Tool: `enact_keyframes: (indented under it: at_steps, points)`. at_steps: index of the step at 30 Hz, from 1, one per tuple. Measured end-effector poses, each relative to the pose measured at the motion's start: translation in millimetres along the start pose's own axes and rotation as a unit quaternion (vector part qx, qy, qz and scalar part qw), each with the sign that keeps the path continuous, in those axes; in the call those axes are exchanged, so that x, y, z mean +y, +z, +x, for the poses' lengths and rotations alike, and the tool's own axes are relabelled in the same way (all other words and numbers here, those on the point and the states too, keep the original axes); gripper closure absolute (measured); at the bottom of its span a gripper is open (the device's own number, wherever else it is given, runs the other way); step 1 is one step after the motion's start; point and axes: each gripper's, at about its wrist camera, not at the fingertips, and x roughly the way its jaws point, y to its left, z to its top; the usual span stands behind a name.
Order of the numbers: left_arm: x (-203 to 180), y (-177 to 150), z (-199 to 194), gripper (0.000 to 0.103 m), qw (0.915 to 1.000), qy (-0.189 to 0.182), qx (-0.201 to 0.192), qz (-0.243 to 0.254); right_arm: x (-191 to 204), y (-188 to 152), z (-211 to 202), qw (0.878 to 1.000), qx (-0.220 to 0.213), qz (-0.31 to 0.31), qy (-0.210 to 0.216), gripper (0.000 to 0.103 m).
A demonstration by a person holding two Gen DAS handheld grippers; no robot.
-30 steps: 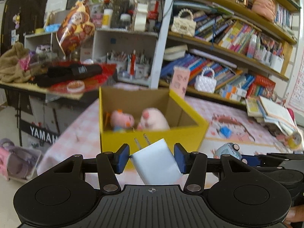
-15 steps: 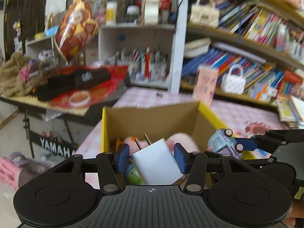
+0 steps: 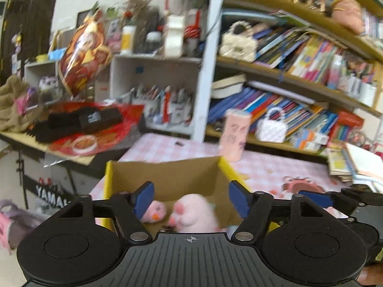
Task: Organize objects
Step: 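Open the left tool releasing the charger while the right tool drops the car, then move both tools back to the last items on the mat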
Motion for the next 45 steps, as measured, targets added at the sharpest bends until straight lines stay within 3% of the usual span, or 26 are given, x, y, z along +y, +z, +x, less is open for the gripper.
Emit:
enact_keyframes:
  at_steps: [5,10,15,21,28,33,39,45]
  points:
    - [-31.1,-15.8,-15.9,0.023,0.9994,-0.03,0.008,0.013,-31.1,-26.6,-42.9,0.997,-0.001,0.039,-0.071,0.044]
    - [-59.7,-47.4,-19.6,0.019,0.9962,-0.064,0.052,0.026,-54.2,-65.1,-78.5,0.986,0.024,0.096,-0.136,0.044]
    - [-86.2,-72.7,-17.0,0.019,0.9901,-0.095,0.09,0.05,-67.1,-98.7,-102.8,0.975,0.052,0.127,-0.177,0.044]
    - [-113.0,-83.4,-14.1,0.019,0.9841,-0.123,0.101,0.078,-78.9,-119.2,-120.9,0.966,0.064,0.143,-0.205,0.044]
    - [-137.8,-81.0,3.8,0.019,0.9816,-0.131,0.11,0.085,-99.2,-122.2,-116.0,0.963,0.071,0.149,-0.212,0.044]
    - [-161.0,-69.1,29.3,0.019,0.9815,-0.129,0.106,0.093,-119.7,-116.3,-91.2,0.968,0.075,0.128,-0.204,0.043]
    - [-191.4,-46.0,84.6,0.019,0.9846,-0.11,0.102,0.09,-145.8,-99.9,-31.7,0.983,0.059,0.055,-0.165,0.043]
    - [-206.3,-29.2,144.4,0.019,0.9869,-0.087,0.119,0.066,-171.3,-86.0,34.5,0.991,0.065,0.017,-0.118,0.044]
